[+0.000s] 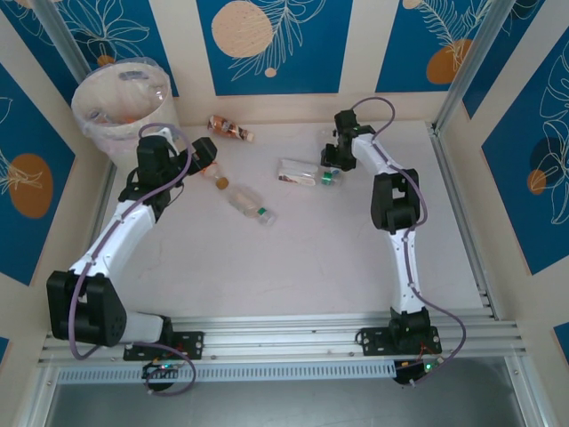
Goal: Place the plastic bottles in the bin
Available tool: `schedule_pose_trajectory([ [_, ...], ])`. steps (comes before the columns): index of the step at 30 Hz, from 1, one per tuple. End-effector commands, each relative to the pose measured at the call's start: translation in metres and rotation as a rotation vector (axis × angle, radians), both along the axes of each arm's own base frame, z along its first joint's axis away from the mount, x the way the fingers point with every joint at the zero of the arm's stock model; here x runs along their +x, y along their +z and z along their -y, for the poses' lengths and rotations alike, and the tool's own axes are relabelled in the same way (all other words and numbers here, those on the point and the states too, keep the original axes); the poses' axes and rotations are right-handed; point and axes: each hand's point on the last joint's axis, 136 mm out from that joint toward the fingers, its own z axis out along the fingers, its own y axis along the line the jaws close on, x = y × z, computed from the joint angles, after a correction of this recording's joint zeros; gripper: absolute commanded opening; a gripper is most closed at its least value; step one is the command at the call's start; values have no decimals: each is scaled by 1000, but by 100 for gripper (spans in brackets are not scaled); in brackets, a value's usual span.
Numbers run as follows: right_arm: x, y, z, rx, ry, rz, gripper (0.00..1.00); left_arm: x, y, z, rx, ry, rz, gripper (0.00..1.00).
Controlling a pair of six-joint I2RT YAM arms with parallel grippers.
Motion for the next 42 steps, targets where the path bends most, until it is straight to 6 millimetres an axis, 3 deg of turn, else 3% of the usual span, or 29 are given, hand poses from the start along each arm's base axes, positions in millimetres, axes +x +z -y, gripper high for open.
schedule_pose_trajectory([
  [1,2,60,-2,23,-5,158,34,-1,-6,17,-37,-79,-14,100],
  [7,-42,102,-1,65,7,270,34,-4,-17,58,-177,-233,-37,100],
  [13,-114,122,-11,143,72,351,33,-19,-21,105,-209,-389,-36,100],
  [18,-178,131,-42,280,200,398,32,-40,-10,150,-258,-576,51,100],
  [23,-223,123,-80,363,300,429,32,-58,-11,184,-248,-698,82,100],
  [31,-256,129,-127,510,446,434,32,-54,-18,217,-305,-703,33,100],
  [35,-260,135,-135,527,467,462,33,-54,-34,229,-295,-663,-21,100],
  [39,-259,133,-139,511,473,439,33,-62,-29,240,-294,-698,8,100],
  [42,-260,137,-141,497,492,458,34,-58,-48,235,-254,-649,-61,97],
])
